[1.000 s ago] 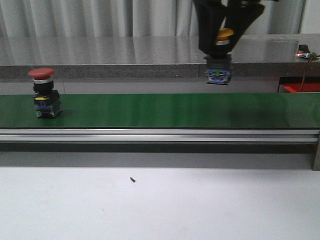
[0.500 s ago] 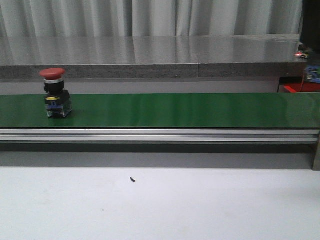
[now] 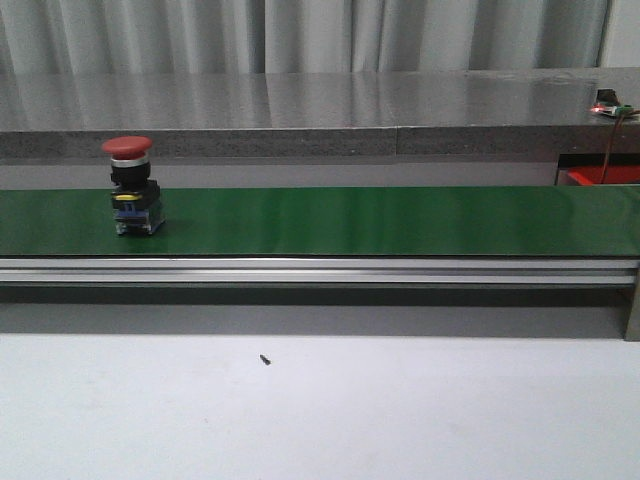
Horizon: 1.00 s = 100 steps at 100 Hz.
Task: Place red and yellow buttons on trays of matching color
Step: 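Lift the yellow button and release it in the yellow tray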
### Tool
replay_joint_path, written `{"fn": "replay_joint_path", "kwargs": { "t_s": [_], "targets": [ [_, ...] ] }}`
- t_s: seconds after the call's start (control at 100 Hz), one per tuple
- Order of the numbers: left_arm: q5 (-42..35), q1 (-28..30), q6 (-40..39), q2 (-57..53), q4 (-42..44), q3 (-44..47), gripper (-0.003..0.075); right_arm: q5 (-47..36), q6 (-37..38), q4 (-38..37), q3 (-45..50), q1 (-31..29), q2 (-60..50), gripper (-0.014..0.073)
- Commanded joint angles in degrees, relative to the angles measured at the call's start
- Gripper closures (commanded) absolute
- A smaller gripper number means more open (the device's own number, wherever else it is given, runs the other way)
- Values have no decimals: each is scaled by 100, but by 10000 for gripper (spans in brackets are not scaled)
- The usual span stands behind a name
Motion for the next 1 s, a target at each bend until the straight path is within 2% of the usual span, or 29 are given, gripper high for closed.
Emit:
{"fn": "replay_joint_path", "kwargs": {
  "t_s": [0.0, 0.38, 0.99],
  "targets": [
    [-295, -34, 9, -19, -39, -149, 740, -282, 9, -69, -32, -237, -190, 400],
    [-295, -34, 9, -19, -39, -149, 740, -1007, 9, 0, 283, -1196, 66, 400],
    [-295, -34, 9, -19, -39, -149, 740, -1864, 9, 213, 283, -1322, 1543, 400]
  ]
}}
